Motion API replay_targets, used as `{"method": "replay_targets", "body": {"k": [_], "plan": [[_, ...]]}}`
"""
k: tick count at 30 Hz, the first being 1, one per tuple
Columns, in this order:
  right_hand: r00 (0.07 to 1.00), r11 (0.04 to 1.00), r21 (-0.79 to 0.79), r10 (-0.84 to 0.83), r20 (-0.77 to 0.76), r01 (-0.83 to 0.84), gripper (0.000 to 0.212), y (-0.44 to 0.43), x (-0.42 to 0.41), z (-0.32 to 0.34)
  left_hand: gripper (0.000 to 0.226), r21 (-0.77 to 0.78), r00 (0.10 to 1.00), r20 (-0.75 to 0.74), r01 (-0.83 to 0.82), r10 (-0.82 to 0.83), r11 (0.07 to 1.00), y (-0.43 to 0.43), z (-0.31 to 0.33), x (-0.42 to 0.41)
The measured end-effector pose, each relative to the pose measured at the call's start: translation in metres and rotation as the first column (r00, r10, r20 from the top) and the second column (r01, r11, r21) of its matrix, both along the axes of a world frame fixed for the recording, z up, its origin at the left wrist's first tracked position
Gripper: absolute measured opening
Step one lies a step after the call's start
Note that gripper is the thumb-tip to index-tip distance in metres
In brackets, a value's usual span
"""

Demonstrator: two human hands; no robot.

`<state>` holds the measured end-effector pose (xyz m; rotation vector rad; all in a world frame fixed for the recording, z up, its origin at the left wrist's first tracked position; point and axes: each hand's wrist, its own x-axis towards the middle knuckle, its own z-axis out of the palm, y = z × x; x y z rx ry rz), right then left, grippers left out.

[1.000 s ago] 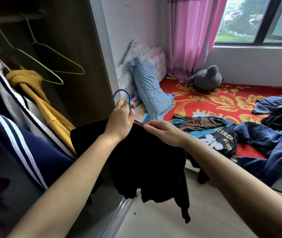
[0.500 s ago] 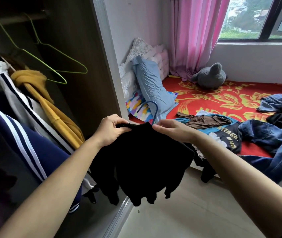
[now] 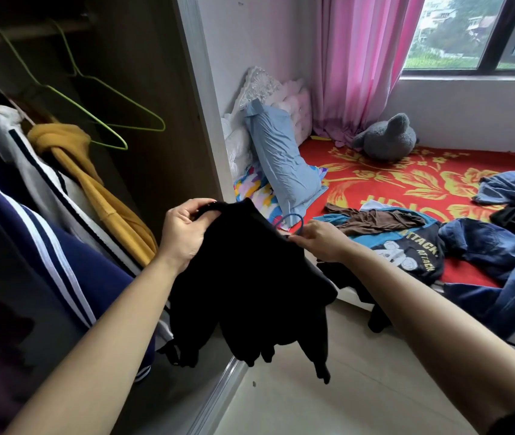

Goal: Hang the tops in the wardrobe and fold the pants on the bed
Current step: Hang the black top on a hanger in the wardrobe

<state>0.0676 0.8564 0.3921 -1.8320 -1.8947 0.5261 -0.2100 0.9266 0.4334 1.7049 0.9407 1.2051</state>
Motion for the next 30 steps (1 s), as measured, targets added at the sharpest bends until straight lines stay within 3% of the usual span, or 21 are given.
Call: {"method": "replay_targets", "body": {"k": [2, 4, 8, 12, 16, 19, 22, 25, 27, 30], "plan": [[0.996, 0.998, -0.019, -0.065, -0.061, 0.064, 0.034, -0.002, 0.008, -0.004, 0.016, -0.016, 0.998, -0.056, -0.003, 0.003, 1.000, 0.003, 0.004, -0.011], [0.978, 0.990, 0.069, -0.110, -0.178, 0.124, 0.036, 0.001, 0.011, 0.007, 0.014, -0.068, 0.982, -0.188, 0.011, -0.023, 0.998, 0.006, 0.004, -0.021], [0.982, 0.963, 0.256, -0.042, -0.185, 0.090, 0.034, 0.007, -0.004, 0.044, 0.011, -0.154, 0.879, -0.472, 0.001, -0.075, 0.988, 0.009, -0.001, -0.040], [0.965, 0.946, 0.324, 0.067, -0.253, 0.019, 0.028, 0.006, -0.029, 0.070, 0.018, -0.220, 0.765, -0.624, 0.023, -0.159, 0.975, 0.009, -0.006, -0.050], [0.956, 0.923, 0.384, 0.130, -0.261, -0.020, 0.028, 0.005, -0.040, 0.082, 0.013, -0.153, 0.878, -0.473, 0.001, -0.074, 0.988, -0.001, -0.016, -0.037], [0.984, 0.914, 0.398, 0.139, -0.115, -0.082, 0.027, 0.005, -0.033, 0.080, 0.012, -0.175, 0.932, -0.357, -0.006, -0.058, 0.984, -0.001, -0.023, -0.033], [0.984, 0.930, 0.320, 0.171, 0.049, -0.178, 0.025, 0.003, -0.022, 0.066, 0.018, -0.208, 0.955, -0.285, 0.025, -0.086, 0.978, 0.001, -0.029, -0.027], [0.974, 0.957, 0.185, 0.215, 0.064, -0.224, 0.023, -0.001, -0.026, 0.046, 0.024, -0.251, 0.959, -0.232, 0.104, -0.164, 0.962, 0.003, -0.027, -0.009], [0.979, 0.961, 0.186, 0.202, 0.031, -0.204, 0.024, 0.001, -0.030, 0.041, 0.026, -0.275, 0.950, -0.250, 0.116, -0.187, 0.955, 0.006, -0.024, 0.004], [0.997, 0.929, 0.363, 0.080, -0.019, -0.068, 0.035, 0.005, -0.028, 0.050, 0.028, -0.218, 0.892, -0.411, 0.102, -0.186, 0.971, 0.010, -0.013, 0.006]]}}
